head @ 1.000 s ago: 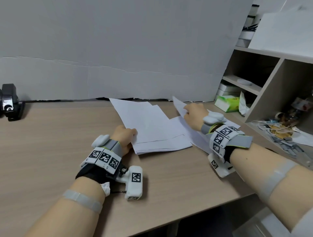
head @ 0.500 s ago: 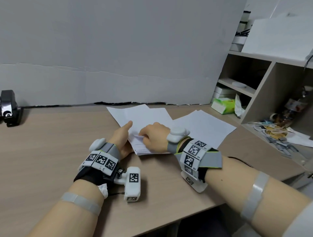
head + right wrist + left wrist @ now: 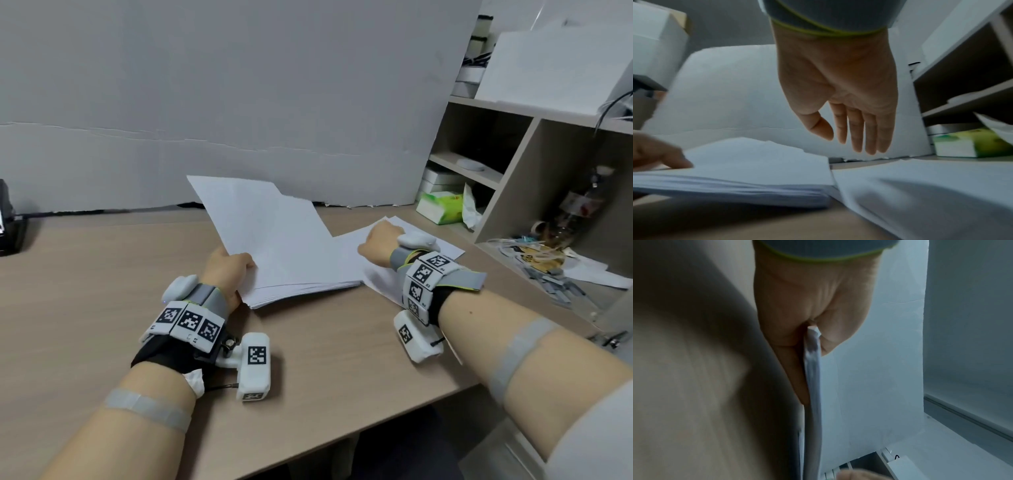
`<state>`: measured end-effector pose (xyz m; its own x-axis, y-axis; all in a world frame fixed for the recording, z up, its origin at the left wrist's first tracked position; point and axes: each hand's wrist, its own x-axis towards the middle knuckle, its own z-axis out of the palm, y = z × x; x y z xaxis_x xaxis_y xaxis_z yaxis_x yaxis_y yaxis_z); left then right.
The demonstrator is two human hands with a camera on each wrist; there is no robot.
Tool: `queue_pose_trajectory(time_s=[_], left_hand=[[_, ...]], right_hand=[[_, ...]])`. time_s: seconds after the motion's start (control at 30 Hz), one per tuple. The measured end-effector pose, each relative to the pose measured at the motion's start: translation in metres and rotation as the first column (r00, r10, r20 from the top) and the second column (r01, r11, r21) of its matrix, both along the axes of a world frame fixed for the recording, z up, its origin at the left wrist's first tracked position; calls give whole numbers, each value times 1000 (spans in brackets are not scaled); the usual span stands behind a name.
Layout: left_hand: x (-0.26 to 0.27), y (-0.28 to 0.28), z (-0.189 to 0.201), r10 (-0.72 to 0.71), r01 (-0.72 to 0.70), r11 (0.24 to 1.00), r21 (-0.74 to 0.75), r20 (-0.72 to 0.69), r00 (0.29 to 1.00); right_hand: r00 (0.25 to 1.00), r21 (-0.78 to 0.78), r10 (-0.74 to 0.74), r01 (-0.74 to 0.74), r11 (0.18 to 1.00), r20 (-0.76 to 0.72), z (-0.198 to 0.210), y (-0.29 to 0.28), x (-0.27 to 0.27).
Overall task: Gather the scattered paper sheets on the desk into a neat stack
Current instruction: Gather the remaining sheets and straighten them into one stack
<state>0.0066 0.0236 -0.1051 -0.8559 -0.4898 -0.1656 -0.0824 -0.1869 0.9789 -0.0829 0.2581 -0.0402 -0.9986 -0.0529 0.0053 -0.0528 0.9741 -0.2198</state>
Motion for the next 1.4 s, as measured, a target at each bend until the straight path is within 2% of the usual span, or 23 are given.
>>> queue_pose_trajectory(time_s=[0.1,0.17,0.3,0.4,0.63,0.7,0.83,0.93,1.03,1.27,1.33,1.4], left_hand=[[0,-5,2,117,-120,990,-73,-49,992],[0,-6,5,171,-179,980,-90,-87,981],[4,-8,7,253,-266,958,-103,-121,960],[5,-7,8,252,-262,961,-91,-112,961],[2,-10,4,235,-240,970,-50,-89,968],[1,-11,4,238,-242,969,-45,-88,967],[2,-12,4,249,-253,967,-35,-86,965],[3,-12,4,248,-251,968,-21,-94,964],[3,-13,3,247,-249,968,-17,-81,966],[3,-14,1,235,-235,972,-7,-52,971],[3,-15,1,238,-240,971,-20,-50,970],[4,-15,1,242,-243,970,-22,-49,969]], right_hand=[[981,88,47,-64,994,188,-18,11,-3],[962,135,85,-123,983,260,-27,11,0],[980,276,145,-178,944,135,-25,11,9],[976,269,204,-216,939,72,-32,17,11],[966,328,170,-227,917,193,-16,9,14],[969,361,187,-234,903,160,-19,10,13],[969,329,234,-248,911,81,-26,14,12],[978,372,175,-205,905,112,-20,10,13],[977,343,124,-177,923,172,-12,8,12],[980,346,125,-172,922,155,-11,7,12],[979,322,175,-201,925,108,-17,8,12],[983,373,175,-182,910,54,-22,6,12]])
